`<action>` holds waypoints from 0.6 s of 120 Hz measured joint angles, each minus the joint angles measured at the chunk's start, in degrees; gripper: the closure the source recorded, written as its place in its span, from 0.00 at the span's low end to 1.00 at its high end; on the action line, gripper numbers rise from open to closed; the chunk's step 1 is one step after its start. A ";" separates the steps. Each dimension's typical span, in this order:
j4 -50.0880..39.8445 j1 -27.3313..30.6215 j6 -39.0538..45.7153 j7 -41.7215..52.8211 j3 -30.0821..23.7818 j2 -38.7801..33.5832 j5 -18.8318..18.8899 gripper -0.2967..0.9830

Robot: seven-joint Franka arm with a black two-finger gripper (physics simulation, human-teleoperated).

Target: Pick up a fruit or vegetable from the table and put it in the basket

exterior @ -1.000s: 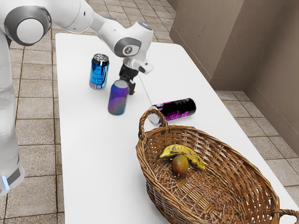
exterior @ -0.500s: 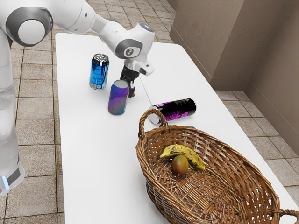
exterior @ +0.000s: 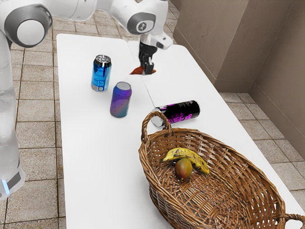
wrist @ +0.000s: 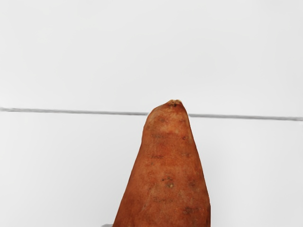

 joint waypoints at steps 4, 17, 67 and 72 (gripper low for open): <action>1.94 0.02 -1.45 0.08 -0.13 -0.36 -0.10 0.65; 4.13 -0.02 -5.05 0.23 -1.11 -0.91 -0.73 0.65; 21.19 -9.69 -16.56 -0.20 -12.75 -0.23 -1.29 0.65; 21.64 -11.08 -17.61 -0.28 -14.03 -0.25 -1.40 0.65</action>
